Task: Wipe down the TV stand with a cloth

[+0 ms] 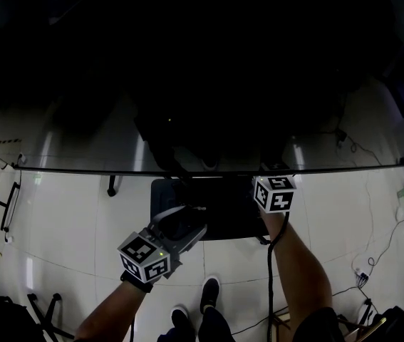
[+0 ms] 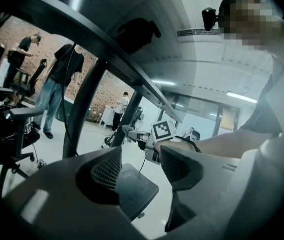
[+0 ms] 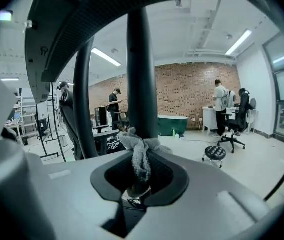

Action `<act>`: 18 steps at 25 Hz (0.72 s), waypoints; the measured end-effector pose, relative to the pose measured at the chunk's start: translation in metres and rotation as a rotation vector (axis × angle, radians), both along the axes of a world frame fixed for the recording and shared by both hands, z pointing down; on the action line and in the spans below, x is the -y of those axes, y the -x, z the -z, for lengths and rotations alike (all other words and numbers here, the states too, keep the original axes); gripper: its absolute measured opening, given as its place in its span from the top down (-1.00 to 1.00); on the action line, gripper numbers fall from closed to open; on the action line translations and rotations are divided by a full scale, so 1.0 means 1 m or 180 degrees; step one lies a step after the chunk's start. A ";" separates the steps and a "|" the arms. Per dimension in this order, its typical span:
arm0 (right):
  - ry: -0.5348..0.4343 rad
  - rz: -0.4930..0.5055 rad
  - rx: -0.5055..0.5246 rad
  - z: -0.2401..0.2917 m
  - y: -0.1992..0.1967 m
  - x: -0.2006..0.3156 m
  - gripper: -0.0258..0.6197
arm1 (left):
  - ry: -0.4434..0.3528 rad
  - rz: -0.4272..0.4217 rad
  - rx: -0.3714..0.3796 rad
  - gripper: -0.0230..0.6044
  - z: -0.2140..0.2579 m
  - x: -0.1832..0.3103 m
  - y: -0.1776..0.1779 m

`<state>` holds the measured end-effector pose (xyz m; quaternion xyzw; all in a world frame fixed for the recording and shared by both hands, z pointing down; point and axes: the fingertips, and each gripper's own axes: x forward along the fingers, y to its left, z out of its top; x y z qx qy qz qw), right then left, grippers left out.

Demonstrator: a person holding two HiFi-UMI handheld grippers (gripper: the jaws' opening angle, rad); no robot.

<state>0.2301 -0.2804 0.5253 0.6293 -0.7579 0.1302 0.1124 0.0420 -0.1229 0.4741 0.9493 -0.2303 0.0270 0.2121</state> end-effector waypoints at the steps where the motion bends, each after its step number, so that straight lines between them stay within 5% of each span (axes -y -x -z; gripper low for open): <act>1: 0.0003 -0.0024 0.0005 -0.003 0.000 0.002 0.76 | -0.0001 0.0004 0.0000 0.08 -0.001 0.000 0.001; 11: 0.0246 0.0031 -0.0050 -0.059 0.003 0.005 0.76 | 0.0041 -0.0012 0.0016 0.08 -0.020 0.003 0.003; 18: 0.0705 0.0097 -0.0136 -0.121 0.004 0.006 0.76 | 0.0093 0.0018 0.0054 0.08 -0.030 0.011 0.002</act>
